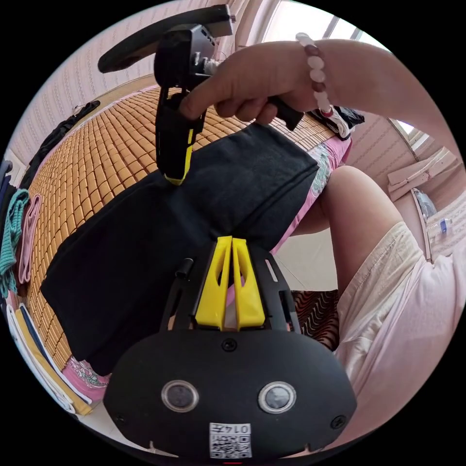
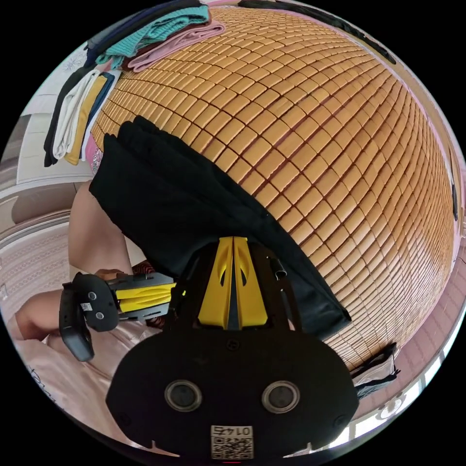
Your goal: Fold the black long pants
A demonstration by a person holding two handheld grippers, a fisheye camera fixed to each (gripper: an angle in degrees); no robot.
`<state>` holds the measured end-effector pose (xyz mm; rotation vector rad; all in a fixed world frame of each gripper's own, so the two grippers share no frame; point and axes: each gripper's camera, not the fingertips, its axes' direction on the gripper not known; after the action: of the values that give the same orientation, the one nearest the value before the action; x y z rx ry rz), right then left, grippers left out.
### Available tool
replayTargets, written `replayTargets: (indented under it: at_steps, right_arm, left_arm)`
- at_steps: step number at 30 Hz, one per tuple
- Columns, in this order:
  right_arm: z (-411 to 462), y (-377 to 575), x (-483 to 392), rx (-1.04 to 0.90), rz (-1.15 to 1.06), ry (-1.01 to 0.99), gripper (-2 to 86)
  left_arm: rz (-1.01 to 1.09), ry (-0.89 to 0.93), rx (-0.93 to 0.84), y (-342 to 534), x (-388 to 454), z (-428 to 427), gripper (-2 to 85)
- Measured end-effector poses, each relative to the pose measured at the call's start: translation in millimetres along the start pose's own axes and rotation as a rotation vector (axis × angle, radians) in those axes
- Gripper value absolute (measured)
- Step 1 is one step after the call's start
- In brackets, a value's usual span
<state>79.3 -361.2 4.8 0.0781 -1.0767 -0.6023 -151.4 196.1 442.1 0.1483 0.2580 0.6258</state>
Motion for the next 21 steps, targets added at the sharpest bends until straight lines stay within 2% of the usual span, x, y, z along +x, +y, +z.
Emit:
replayTargets:
  at_steps: [2,9,11,14,18,20,21]
  right_arm:
    - [5.8,0.4,-1.9,0.034,0.019,0.101,-0.7]
    - [0.6,10.6,12.2,0.045,0.058,0.062,-0.8]
    - [-20.3,56.4,24.3,0.272,0.1,0.021,-0.8]
    - [-38.1,149.4,53.7,0.527,0.25,-0.112,-0.5]
    - [-20.9,259.4,95.7,0.53,0.533,-0.099,1.4]
    - [0.8,314.9,121.6,0.502,0.725,-0.177,5.2]
    - [5.5,324.6,126.2,0.496,0.75,-0.204,6.2]
  left_arm:
    - [0.016,-0.017,0.002,-1.5,4.3,3.2,-1.0]
    - [0.081,-0.092,-0.019,-14.8,20.8,13.1,-0.9]
    - [0.089,-0.093,-0.016,-18.6,21.9,10.4,-0.9]
    - [0.062,-0.028,0.088,-23.2,22.3,-2.7,-0.6]
    - [0.122,0.007,0.181,-43.2,42.4,-4.4,2.0]
    - [0.118,0.055,0.179,-56.5,45.7,1.3,4.0]
    - [0.092,0.099,0.182,-66.4,42.9,4.3,5.2]
